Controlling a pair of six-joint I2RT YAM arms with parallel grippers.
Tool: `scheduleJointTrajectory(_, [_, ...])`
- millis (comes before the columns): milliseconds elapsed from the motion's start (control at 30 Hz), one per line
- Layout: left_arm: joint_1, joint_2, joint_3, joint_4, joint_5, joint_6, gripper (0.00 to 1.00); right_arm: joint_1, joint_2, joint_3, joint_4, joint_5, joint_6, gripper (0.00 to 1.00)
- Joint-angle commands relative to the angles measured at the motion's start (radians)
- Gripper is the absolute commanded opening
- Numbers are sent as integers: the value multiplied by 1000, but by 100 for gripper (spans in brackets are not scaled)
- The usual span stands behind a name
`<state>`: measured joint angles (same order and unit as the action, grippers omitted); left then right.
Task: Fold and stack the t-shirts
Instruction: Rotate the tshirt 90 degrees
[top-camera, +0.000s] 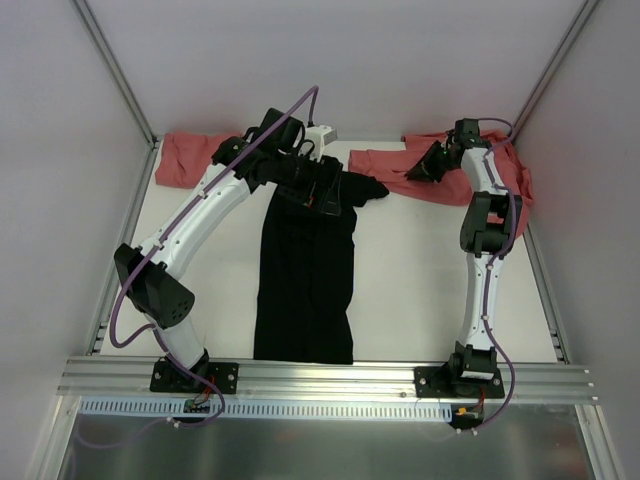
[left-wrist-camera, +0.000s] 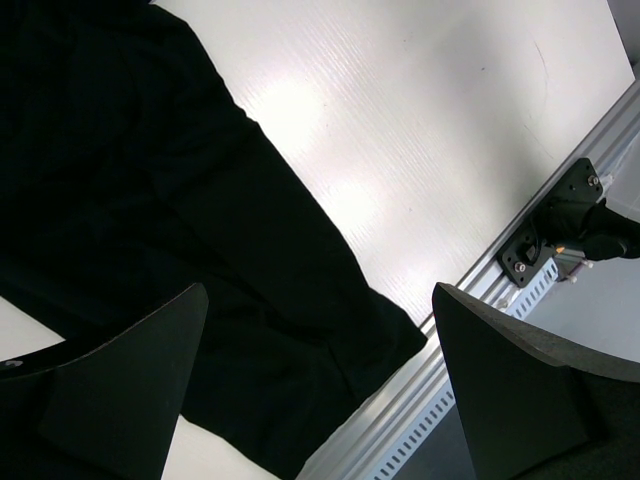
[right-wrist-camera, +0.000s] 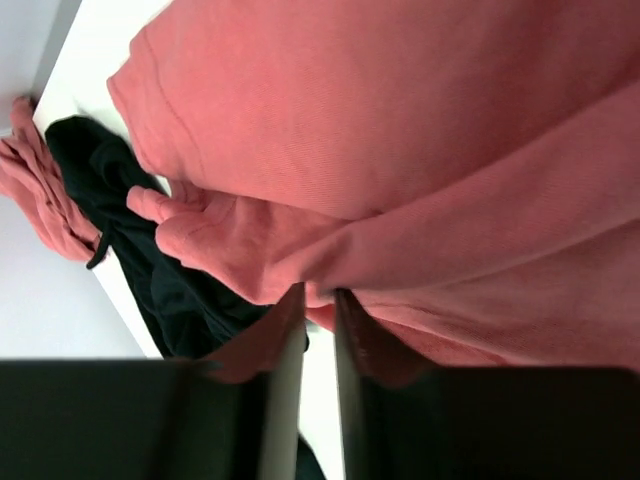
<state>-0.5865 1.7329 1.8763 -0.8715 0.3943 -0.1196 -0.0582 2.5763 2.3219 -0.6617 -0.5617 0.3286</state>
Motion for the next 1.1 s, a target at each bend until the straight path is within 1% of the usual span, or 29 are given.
scheduleJointTrajectory(0, [14,-42,6,-9,23,14,99,8,-16,-1,-30,40,-5,18])
scheduleJointTrajectory(100, [19,-45,4,-17,21,18,99,8,-16,-1,-33,69,-7,10])
scheduleJointTrajectory(133, [24,-45,4,-18,21,20,99,8,-16,2,-36,77,-5,4])
scheduleJointTrajectory(200, [25,-45,4,-21,23,21,99,8,-16,4,-38,95,-5,0])
scheduleJointTrajectory(300, [30,-44,4,-24,24,26,99,8,-28,-2,-41,144,-14,0])
scheduleJointTrajectory(433, [36,-44,3,-32,28,32,99,8,-62,-9,-27,258,-29,0])
scheduleJointTrajectory(533, [39,-44,3,-37,31,35,99,8,-82,10,-18,391,-43,0])
scheduleJointTrajectory(700, [43,-47,-2,-43,34,37,99,5,-111,39,-1,535,-74,0])
scheduleJointTrajectory(733, [45,-47,-3,-44,32,38,99,4,-119,37,7,601,-79,0])
scheduleJointTrajectory(767, [47,-50,-5,-44,32,41,99,4,-126,34,13,626,-86,0])
scheduleJointTrajectory(867, [50,-53,-5,-46,32,43,99,6,-162,24,36,739,-135,0])
scheduleJointTrajectory(900, [53,-53,-6,-46,31,44,99,6,-171,22,42,772,-169,0])
scheduleJointTrajectory(933, [54,-53,-6,-46,32,44,99,5,-188,21,50,840,-190,0])
scheduleJointTrajectory(1000, [57,-53,-8,-44,34,44,99,4,-206,17,66,910,-232,0])
scheduleJointTrajectory(1033, [57,-52,-8,-44,35,44,99,4,-223,10,76,971,-281,0])
scheduleJointTrajectory(1067, [59,-52,-8,-44,37,44,99,3,-226,13,77,997,-299,0])
